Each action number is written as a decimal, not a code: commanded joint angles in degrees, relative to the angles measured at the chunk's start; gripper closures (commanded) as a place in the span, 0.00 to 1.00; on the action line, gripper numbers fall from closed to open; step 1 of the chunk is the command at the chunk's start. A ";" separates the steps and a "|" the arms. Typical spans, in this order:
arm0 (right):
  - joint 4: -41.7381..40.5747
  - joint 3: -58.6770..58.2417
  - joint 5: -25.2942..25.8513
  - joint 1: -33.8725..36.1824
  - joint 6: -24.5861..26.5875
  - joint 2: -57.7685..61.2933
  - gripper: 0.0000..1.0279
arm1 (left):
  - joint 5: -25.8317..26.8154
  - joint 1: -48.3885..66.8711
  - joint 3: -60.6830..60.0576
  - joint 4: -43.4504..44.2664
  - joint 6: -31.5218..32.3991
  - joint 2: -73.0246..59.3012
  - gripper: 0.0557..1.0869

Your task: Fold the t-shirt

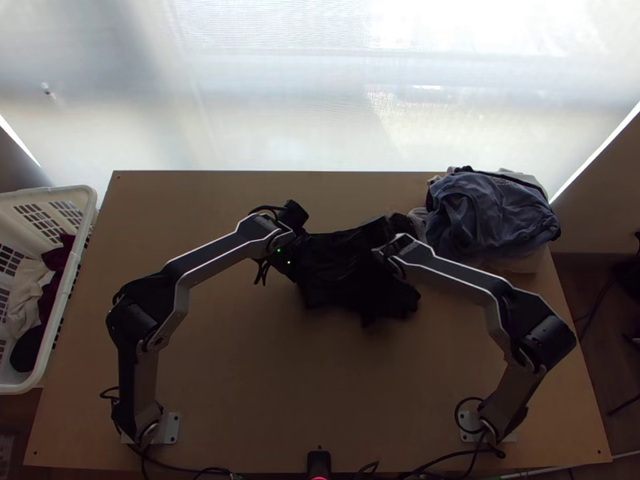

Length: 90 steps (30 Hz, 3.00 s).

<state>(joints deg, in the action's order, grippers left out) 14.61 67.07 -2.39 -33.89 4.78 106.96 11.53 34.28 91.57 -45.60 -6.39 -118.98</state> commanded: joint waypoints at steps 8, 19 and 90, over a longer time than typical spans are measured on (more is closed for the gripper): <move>4.29 -5.63 0.37 17.37 9.37 -11.24 0.97 | -1.86 -0.09 0.10 0.08 -2.75 -0.73 0.96; 12.02 -3.17 0.11 5.50 4.63 -24.16 0.97 | -2.83 -0.01 0.01 0.08 -3.63 -0.38 0.96; 21.95 -4.84 -2.44 21.50 20.62 -34.18 0.93 | -4.50 -0.53 3.09 -0.36 -6.09 2.26 0.96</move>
<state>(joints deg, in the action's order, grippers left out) 32.36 59.68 -4.82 -9.50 28.49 78.96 6.61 33.17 94.45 -45.08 -12.69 -120.29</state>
